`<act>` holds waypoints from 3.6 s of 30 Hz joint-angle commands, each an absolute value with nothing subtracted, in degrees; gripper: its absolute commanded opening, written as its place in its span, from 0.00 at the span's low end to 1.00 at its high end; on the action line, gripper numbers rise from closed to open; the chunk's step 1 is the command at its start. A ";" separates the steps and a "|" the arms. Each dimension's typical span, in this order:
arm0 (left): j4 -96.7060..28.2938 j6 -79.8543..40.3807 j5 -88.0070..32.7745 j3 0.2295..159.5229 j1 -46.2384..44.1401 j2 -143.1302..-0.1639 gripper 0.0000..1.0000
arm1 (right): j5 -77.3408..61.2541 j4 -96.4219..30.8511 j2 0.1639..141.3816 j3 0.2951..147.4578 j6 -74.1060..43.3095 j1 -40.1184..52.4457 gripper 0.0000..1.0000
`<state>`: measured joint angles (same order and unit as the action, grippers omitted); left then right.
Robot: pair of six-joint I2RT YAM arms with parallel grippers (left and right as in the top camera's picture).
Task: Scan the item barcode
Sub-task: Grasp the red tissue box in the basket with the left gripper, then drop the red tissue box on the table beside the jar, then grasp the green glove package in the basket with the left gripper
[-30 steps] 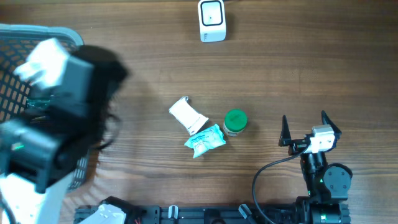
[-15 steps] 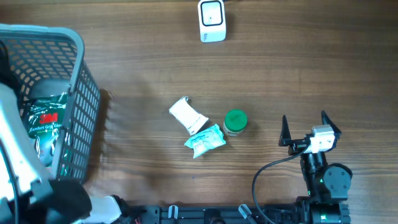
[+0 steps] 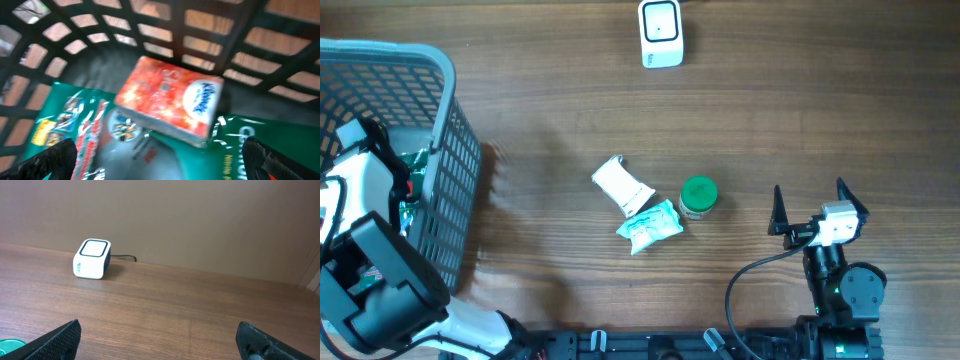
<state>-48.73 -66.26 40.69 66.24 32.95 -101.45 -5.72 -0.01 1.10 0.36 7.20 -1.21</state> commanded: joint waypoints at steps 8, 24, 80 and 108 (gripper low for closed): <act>-41.74 -66.17 42.15 65.49 33.30 -107.04 1.00 | -5.32 0.27 0.80 0.30 7.51 -0.97 1.00; -43.77 -61.65 37.04 68.40 36.34 -107.79 0.04 | -5.32 0.27 0.80 0.30 7.51 -0.97 0.99; -96.49 -89.91 19.29 108.57 22.06 -88.82 1.00 | -5.32 0.27 0.80 0.30 7.53 -0.97 1.00; -65.04 -105.56 14.41 81.71 30.72 -121.40 0.04 | -5.32 0.27 0.80 0.30 7.51 -0.97 1.00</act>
